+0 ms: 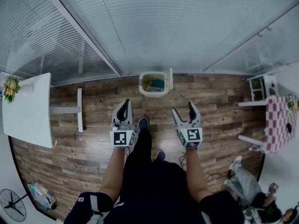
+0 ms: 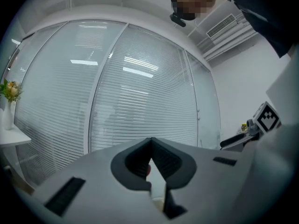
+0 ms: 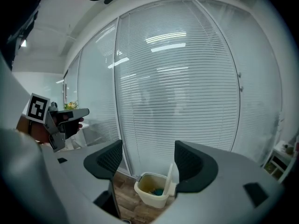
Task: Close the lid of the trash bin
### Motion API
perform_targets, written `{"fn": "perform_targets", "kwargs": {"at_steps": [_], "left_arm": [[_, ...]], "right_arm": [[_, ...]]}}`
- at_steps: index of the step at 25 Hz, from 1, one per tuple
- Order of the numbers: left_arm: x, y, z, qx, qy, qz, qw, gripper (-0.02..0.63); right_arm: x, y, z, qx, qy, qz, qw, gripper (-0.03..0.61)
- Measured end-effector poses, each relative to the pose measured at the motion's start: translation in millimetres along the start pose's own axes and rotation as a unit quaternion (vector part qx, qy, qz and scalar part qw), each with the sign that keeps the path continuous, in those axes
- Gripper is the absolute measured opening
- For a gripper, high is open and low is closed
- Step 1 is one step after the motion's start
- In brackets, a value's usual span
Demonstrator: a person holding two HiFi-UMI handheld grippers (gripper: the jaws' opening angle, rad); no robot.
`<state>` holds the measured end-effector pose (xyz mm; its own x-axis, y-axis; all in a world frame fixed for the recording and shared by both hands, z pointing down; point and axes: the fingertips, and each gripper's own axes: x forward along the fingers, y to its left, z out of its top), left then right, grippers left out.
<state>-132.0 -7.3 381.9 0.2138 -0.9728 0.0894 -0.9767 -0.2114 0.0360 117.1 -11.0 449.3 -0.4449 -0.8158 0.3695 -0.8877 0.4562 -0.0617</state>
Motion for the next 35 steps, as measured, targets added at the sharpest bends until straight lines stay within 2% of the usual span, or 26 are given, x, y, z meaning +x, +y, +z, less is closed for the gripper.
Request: {"fn": "perform_targets", "kwargs": {"at_steps": [4,8,13,21,25,29,35], "left_arm": [[33,19,-1,-0.022,-0.008,-0.009,0.9997,0.006],[61,34,-21,-0.01,0.025,-0.025,0.9993,0.006],[97,33,-43,-0.003,0.031,-0.055,0.998,0.006],[126,35,-94,-0.008,0.059,-0.037,0.9976,0.006],[139,38,-125,-0.014,0.069,-0.021,0.9973,0.006],[157,36,-153,-0.009,0.073,-0.025,0.997,0.006],[175,41,-183,-0.011,0.064,-0.043,0.997,0.006]], "right_arm": [[35,-6,3,-0.003,0.01,-0.007,1.0,0.316],[66,-13,7,0.019,0.013,-0.012,1.0,0.316],[94,-27,-15,0.048,0.025,-0.006,0.999,0.316],[146,-59,-75,0.058,0.069,0.014,0.996,0.317],[185,-76,-118,0.064,0.097,0.007,0.993,0.316],[217,-97,-171,0.063,0.132,-0.011,0.989,0.316],[248,-102,-212,0.068,0.153,-0.013,0.986,0.314]]}}
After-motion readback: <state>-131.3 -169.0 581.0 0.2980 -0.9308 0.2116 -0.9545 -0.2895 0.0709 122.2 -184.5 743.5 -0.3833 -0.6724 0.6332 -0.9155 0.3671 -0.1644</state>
